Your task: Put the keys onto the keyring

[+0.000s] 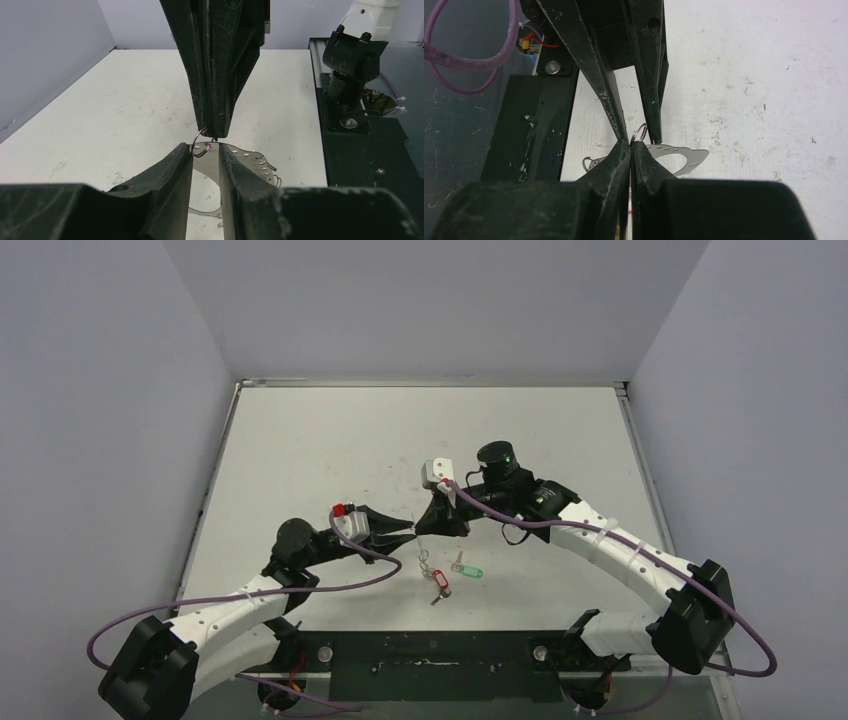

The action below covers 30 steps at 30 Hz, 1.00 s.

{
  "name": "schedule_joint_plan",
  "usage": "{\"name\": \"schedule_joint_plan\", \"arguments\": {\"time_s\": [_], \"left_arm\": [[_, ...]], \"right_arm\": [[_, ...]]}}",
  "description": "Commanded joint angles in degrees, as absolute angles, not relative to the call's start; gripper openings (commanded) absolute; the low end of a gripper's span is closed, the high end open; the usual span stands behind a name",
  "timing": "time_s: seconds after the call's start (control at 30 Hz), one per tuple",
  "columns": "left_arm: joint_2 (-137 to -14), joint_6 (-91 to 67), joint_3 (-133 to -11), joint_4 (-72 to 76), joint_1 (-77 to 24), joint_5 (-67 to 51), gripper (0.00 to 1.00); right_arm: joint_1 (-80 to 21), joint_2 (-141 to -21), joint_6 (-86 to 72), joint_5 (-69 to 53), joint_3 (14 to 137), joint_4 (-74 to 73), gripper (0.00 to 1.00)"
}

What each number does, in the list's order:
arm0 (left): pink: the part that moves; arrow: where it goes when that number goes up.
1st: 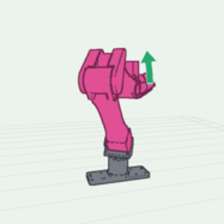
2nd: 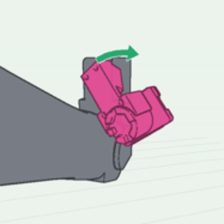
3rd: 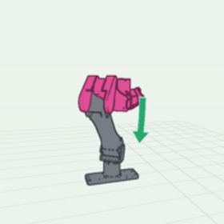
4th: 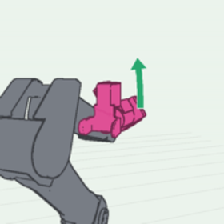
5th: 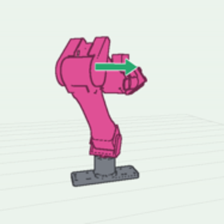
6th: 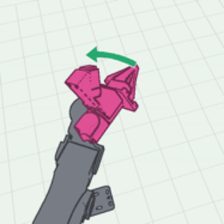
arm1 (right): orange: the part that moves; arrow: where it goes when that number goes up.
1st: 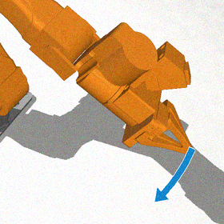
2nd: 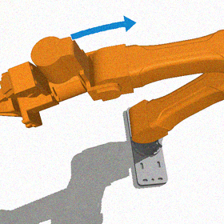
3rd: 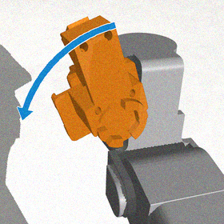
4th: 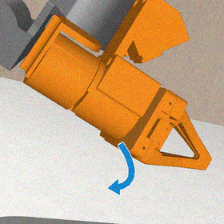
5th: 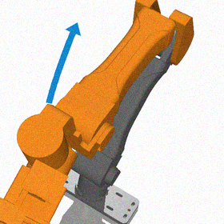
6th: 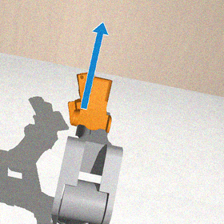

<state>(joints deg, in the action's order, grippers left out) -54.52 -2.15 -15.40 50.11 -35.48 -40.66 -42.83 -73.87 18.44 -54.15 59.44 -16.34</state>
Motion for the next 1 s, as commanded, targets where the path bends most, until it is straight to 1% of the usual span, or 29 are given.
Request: {"name": "schedule_joint_plan", "arguments": {"time_s": [0.0,0.17,0.2,0.33,0.5,0.53,0.57,0.67,0.77,0.9,0.97], "left_arm": [[-53.36,-0.73,-17.39,54.06,-35.83,-39.85,0.22],[-53.77,-0.63,-17.49,53.97,-35.86,-40.17,0.02],[-53.72,-0.55,-17.41,53.95,-35.80,-40.25,0.00],[-52.65,-0.28,-16.89,53.29,-35.81,-39.21,0.00],[-49.60,-0.36,-16.91,48.95,-35.83,-34.53,0.00],[-48.86,-0.51,-17.11,47.64,-35.78,-33.49,0.00],[-48.06,-0.59,-17.44,45.78,-35.77,-32.37,0.00],[-46.14,-0.43,-18.74,39.06,-35.77,-29.78,0.00],[-44.69,-0.26,-19.45,34.63,-35.77,-28.15,0.00],[-42.84,1.91,-19.97,31.13,-35.77,-27.21,0.00],[-42.12,2.29,-20.57,29.15,-35.77,-27.08,0.00]], "right_arm": [[-43.50,-72.87,18.90,-56.51,59.51,-12.68,0.00],[-43.60,-73.04,18.90,-56.35,59.45,-12.70,0.00],[-43.64,-73.04,18.90,-56.26,59.41,-12.73,0.00],[-43.60,-73.06,19.03,-56.03,59.24,-12.62,0.00],[-43.53,-73.75,19.28,-55.13,59.40,-13.04,0.00],[-43.51,-73.94,19.33,-55.14,59.56,-13.18,0.10],[-43.51,-74.07,19.26,-55.10,59.66,-13.25,0.23],[-43.42,-73.65,19.17,-53.75,59.70,-13.23,0.47],[-43.26,-72.03,18.43,-50.07,59.01,-11.94,0.70],[-42.82,-68.91,16.88,-44.20,57.45,-9.07,0.93],[-42.57,-67.21,14.91,-40.49,56.16,-7.56,1.00]]}}
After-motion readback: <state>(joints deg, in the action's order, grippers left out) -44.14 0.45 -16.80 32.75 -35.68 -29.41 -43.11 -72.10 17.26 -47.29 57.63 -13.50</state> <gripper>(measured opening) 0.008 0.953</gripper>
